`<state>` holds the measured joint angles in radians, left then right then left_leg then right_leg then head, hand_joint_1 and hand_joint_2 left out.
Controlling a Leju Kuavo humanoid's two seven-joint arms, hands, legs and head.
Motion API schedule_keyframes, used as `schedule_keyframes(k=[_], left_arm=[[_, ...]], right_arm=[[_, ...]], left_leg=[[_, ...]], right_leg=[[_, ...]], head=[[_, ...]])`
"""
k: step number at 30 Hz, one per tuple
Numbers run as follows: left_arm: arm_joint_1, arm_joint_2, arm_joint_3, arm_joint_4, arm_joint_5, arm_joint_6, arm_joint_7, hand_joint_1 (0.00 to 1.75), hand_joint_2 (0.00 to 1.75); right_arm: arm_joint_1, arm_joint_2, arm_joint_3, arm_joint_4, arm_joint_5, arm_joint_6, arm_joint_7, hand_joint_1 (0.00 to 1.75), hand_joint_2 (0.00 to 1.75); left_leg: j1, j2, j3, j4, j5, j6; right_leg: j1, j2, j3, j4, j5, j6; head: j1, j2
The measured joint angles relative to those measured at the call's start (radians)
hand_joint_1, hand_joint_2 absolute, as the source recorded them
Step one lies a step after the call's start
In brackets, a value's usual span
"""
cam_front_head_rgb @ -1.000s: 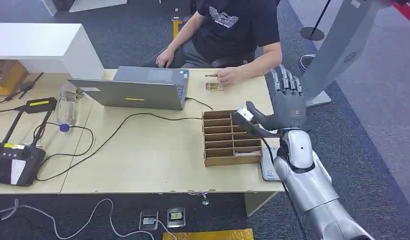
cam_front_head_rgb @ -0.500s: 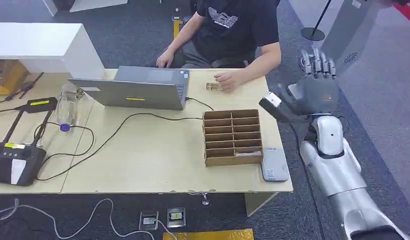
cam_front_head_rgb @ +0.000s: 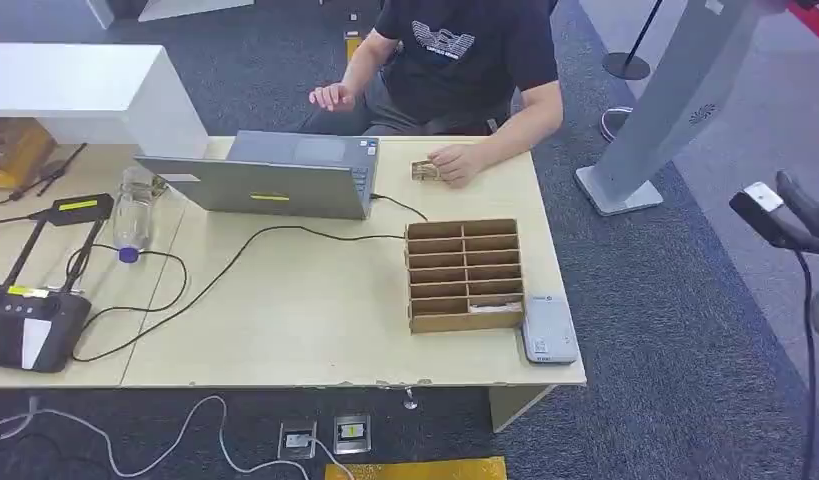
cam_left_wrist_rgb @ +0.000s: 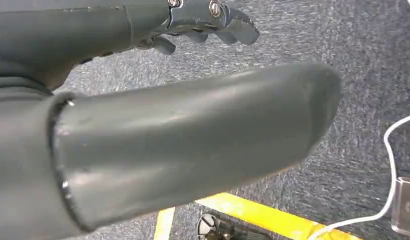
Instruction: Pass the card to the sensor for recognition and then transmit it.
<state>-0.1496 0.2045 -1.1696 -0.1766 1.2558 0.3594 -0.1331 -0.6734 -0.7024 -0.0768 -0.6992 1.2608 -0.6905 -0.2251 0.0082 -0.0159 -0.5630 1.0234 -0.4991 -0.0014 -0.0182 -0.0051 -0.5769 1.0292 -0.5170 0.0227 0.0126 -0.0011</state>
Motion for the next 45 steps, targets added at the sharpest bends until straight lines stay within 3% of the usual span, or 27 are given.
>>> schedule_keyframes(k=[6, 14, 17, 20, 24, 27, 30, 36, 38, 45], left_arm=[[0.0, 0.001, 0.006, 0.0, 0.015, 0.011, 0.01, 0.0, 0.0], [-0.001, -0.001, 0.027, 0.0, 0.034, 0.015, 0.031, 0.0, 0.0], [-0.003, -0.001, 0.028, 0.0, 0.036, 0.02, 0.045, 0.0, 0.0], [-0.002, -0.001, 0.028, 0.0, 0.036, 0.028, 0.048, 0.0, 0.0], [-0.003, -0.001, 0.028, 0.0, 0.036, 0.024, 0.048, 0.0, 0.0], [-0.007, -0.002, 0.028, 0.0, 0.032, 0.0, 0.048, 0.0, 0.0], [-0.009, -0.002, 0.028, 0.0, 0.021, -0.017, 0.069, 0.0, 0.0], [-0.01, -0.001, 0.028, 0.0, 0.019, -0.017, 0.08, 0.0, 0.0], [-0.011, 0.0, 0.028, 0.0, 0.02, -0.018, 0.105, 0.0, 0.0], [-0.015, 0.001, 0.028, 0.0, 0.023, -0.019, 0.105, 0.0, 0.0]], right_arm=[[0.045, -0.096, -0.093, 0.118, 0.005, -0.001, 0.008, 0.0, 0.0], [0.193, -0.156, -0.222, 0.227, -0.061, -0.001, 0.013, 0.0, 0.0], [0.29, -0.168, -0.287, 0.262, -0.091, -0.002, 0.067, 0.0, 0.0], [0.383, -0.166, -0.366, 0.302, -0.126, 0.0, 0.172, 0.0, 0.0], [0.45, -0.132, -0.472, 0.356, -0.179, 0.013, 0.329, 0.0, 0.0], [0.47, -0.087, -0.55, 0.386, -0.235, 0.034, 0.338, 0.0, 0.0], [0.491, -0.034, -0.603, 0.411, -0.209, 0.049, 0.352, 0.0, 0.0], [0.494, -0.014, -0.616, 0.416, -0.209, 0.042, 0.361, 0.0, 0.0], [0.506, 0.091, -0.695, 0.45, -0.236, 0.024, 0.436, 0.0, 0.0], [0.52, 0.223, -0.774, 0.468, -0.196, 0.002, 0.637, 0.0, 0.0]], left_leg=[[0.0, 0.0, 0.001, 0.0, 0.0, 0.0], [0.0, 0.001, 0.001, 0.0, 0.0, 0.0], [0.0, 0.0, 0.002, 0.0, -0.001, 0.001], [0.0, -0.001, 0.001, 0.0, -0.002, 0.0], [0.0, 0.003, 0.002, -0.001, -0.003, -0.001], [0.002, 0.006, 0.003, -0.001, -0.003, -0.001], [0.002, 0.006, 0.004, -0.001, -0.002, -0.001], [0.002, 0.006, 0.004, -0.001, -0.002, -0.001], [0.003, 0.006, 0.004, -0.001, -0.002, -0.002], [0.003, 0.006, 0.004, -0.001, -0.002, -0.002]], right_leg=[[0.0, 0.001, 0.0, 0.0, 0.0, 0.0], [0.0, 0.001, 0.0, 0.0, 0.0, 0.0], [0.0, 0.0, 0.001, -0.001, -0.001, 0.0], [0.0, 0.0, 0.001, -0.001, -0.002, 0.0], [0.0, 0.003, 0.001, 0.0, -0.002, -0.001], [0.002, 0.006, 0.002, 0.0, -0.002, -0.001], [0.002, 0.006, 0.002, 0.001, -0.002, -0.001], [0.002, 0.006, 0.002, 0.001, -0.002, -0.001], [0.003, 0.006, 0.002, 0.001, -0.002, -0.001], [0.003, 0.006, 0.003, 0.001, -0.002, -0.002]], head=[[0.0, 0.0], [0.0, 0.0], [0.001, 0.0], [0.0, 0.0], [0.0, 0.0], [0.0, 0.0], [0.0, 0.0], [0.0, 0.0], [0.0, 0.0], [0.0, 0.0]])
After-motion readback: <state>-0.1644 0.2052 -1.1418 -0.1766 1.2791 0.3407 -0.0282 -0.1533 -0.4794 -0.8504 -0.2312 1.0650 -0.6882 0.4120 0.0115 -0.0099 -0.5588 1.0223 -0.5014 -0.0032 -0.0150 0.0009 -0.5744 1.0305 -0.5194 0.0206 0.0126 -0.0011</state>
